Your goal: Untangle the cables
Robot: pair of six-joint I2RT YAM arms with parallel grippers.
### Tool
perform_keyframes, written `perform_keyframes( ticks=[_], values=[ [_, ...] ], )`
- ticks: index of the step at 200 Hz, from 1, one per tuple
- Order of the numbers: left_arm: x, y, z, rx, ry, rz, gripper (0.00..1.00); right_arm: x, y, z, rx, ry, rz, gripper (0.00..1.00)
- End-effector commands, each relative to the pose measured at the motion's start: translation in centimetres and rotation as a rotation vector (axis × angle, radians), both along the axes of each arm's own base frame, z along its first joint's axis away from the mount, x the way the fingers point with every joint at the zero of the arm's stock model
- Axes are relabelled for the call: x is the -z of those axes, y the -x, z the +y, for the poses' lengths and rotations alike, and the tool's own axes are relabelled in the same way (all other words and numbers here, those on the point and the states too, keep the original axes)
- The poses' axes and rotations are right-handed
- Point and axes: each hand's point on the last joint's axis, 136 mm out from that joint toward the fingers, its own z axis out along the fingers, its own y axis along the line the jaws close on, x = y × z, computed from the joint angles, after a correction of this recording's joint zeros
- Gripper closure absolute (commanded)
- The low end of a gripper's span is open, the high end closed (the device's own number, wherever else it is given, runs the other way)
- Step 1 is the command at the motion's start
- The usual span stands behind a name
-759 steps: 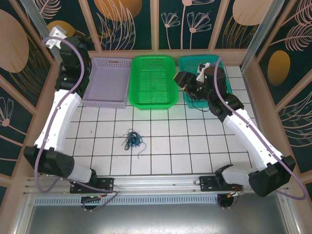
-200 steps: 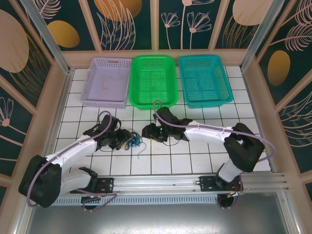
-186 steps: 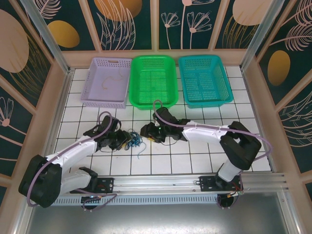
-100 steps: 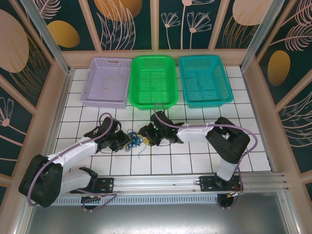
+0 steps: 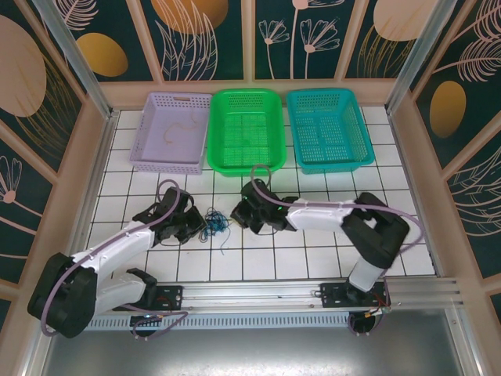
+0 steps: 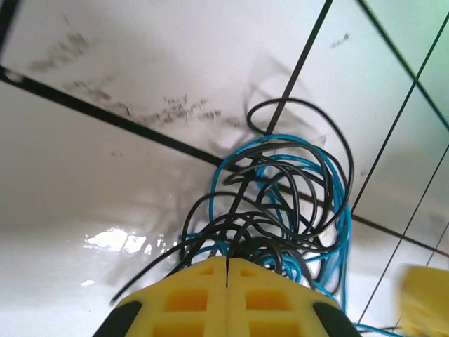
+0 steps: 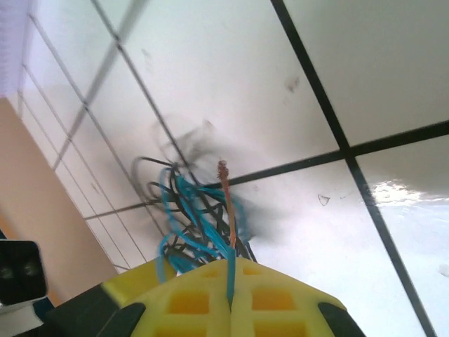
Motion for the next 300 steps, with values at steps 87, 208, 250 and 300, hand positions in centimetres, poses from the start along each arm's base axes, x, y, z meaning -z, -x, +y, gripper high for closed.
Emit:
perform_keyframes(
  ticks=[87, 208, 250, 300],
  values=[
    [-2.8, -2.8, 2.8, -0.109, -0.174, -0.106, 1.00, -13.4, -5.1, -20.2, 0.254, 0.248, -0.409, 1.00],
    [-6.0, -3.6, 7.5, -0.224, -0.397, -0.200, 1.00, -19.9, -6.7, -29.8, 0.503, 0.454, -0.514, 1.00],
    [-6.3, -4.5, 6.3, -0.194, -0.348, -0.235, 1.00, -21.5, -7.0, -29.9, 0.476, 0.470, -0.563, 1.00],
    [-8.6, -6.2, 3.8, -0.185, -0.226, -0.259, 0.61, -21.9, -7.3, -28.3, 0.400, 0.422, -0.603, 1.00]
  ],
)
